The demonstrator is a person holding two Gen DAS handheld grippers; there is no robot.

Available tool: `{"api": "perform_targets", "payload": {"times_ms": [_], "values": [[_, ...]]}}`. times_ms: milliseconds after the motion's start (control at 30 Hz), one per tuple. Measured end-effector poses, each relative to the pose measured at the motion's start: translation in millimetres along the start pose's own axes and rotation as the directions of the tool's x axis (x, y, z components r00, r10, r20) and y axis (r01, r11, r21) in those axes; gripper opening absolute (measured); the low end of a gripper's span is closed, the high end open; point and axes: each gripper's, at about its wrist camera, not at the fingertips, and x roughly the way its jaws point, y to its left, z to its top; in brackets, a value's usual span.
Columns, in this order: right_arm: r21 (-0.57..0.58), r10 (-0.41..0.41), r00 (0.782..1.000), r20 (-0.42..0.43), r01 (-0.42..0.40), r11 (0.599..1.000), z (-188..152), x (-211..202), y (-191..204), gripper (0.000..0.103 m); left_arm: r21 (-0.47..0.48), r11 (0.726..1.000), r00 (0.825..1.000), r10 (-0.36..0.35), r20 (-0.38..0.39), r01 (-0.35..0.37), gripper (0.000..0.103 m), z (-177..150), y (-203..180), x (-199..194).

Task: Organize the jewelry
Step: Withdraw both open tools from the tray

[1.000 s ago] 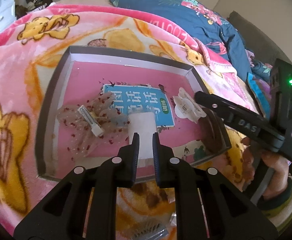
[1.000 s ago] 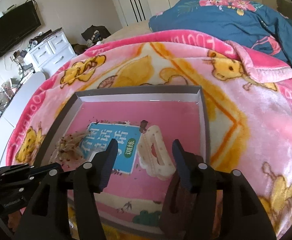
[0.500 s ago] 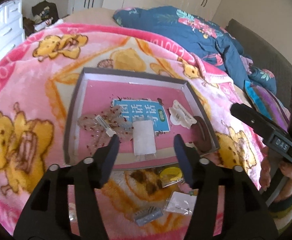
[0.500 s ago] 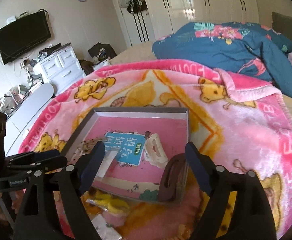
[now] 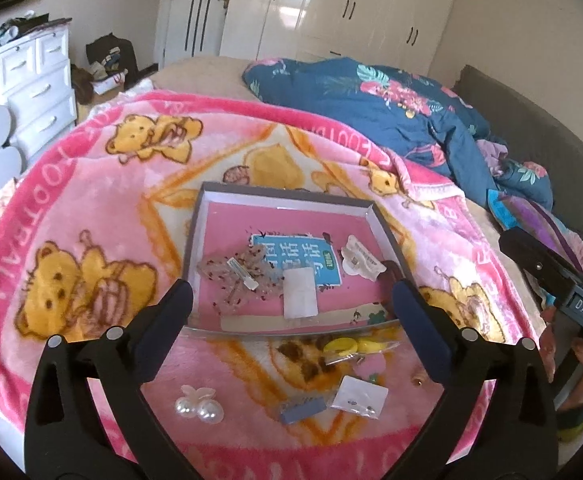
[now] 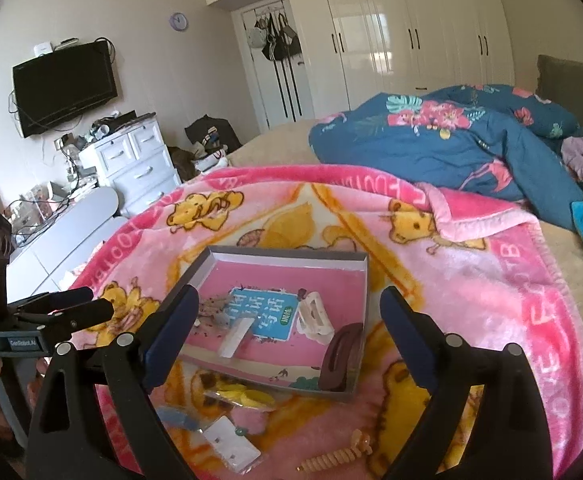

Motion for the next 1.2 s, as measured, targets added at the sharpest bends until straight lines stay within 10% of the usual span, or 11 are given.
{"api": "perform_targets", "payload": {"times_ms": [1200], "values": [[-0.047,0.035,0.999,-0.008,-0.035,0.998,-45.8,-64.1,25.4,0.092,0.032,0.999,0.999,0.044,-0.008,-0.044,0.094,-62.7,-1.3,-44.5]]}}
